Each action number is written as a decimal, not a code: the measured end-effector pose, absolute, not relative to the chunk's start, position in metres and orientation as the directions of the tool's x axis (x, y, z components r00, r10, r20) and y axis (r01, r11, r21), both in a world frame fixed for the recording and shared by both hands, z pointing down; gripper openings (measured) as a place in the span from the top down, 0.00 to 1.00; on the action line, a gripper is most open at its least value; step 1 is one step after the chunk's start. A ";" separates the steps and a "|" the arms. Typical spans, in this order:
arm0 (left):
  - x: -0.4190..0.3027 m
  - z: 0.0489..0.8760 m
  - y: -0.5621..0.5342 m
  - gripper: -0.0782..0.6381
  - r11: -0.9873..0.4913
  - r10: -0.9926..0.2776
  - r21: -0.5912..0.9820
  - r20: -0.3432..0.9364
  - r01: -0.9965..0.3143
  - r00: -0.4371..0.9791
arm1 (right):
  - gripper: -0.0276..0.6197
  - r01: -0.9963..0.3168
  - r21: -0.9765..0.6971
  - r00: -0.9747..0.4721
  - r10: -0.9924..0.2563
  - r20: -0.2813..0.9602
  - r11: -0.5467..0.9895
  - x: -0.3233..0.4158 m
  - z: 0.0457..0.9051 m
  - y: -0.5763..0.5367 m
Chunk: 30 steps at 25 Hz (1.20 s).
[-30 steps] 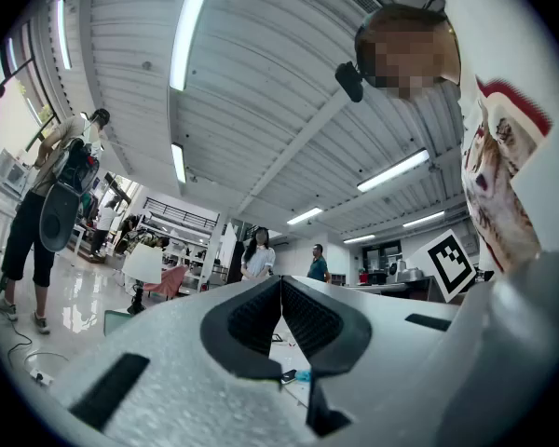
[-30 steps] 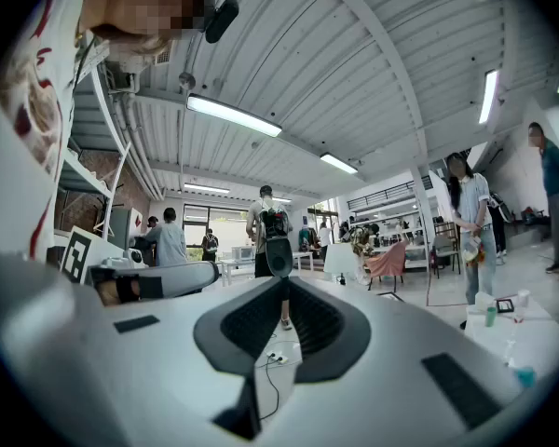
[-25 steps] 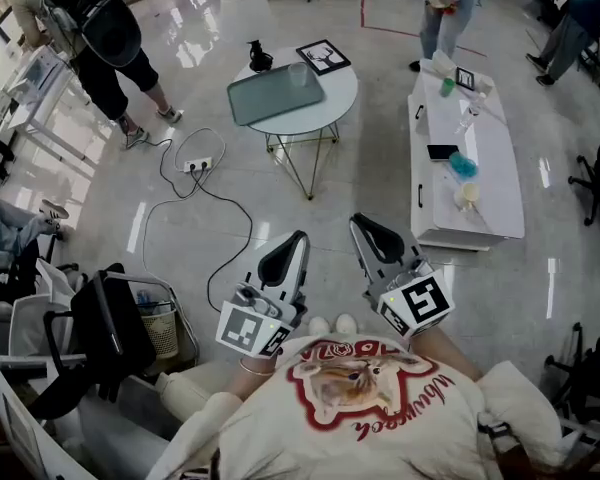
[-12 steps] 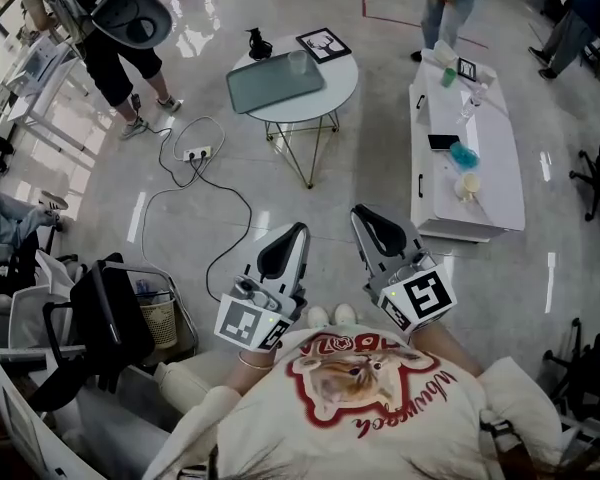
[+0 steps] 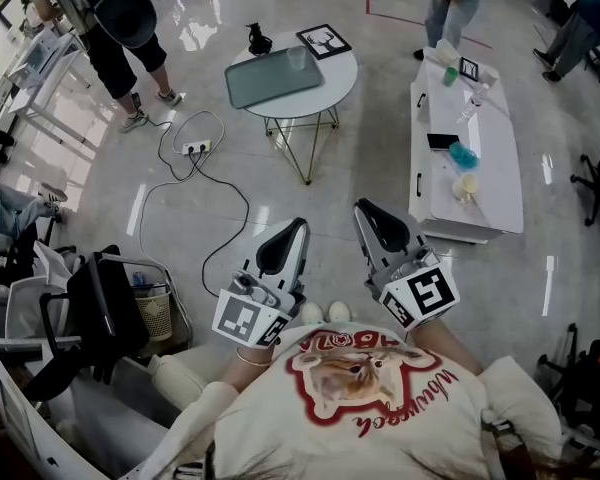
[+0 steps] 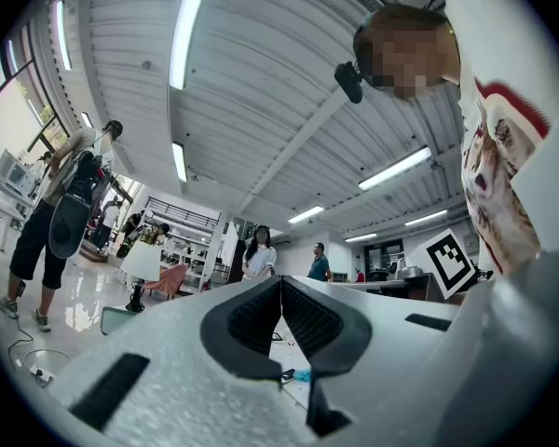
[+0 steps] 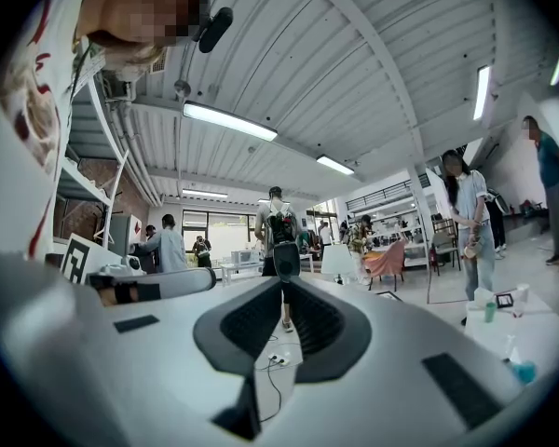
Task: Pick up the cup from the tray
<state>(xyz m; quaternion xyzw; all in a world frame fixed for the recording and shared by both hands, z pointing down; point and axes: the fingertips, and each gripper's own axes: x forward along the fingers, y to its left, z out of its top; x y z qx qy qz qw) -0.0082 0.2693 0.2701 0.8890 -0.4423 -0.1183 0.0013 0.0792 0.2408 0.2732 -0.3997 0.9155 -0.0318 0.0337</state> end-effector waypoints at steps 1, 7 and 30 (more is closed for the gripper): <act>-0.007 0.270 0.269 0.87 -0.606 -0.788 0.105 -0.209 -0.788 0.578 | 0.89 -0.729 -0.087 -0.679 -0.734 -0.037 0.679 0.082 0.274 0.239; 0.000 0.271 0.267 0.87 -0.580 -0.806 0.106 -0.216 -0.808 0.551 | 0.89 -0.714 -0.085 -0.694 -0.719 -0.037 0.695 0.091 0.275 0.234; -0.045 0.283 0.129 0.87 -0.570 -0.813 0.115 -0.223 -0.813 0.538 | 0.89 -0.711 -0.101 -0.696 -0.717 -0.038 0.696 0.051 0.291 0.102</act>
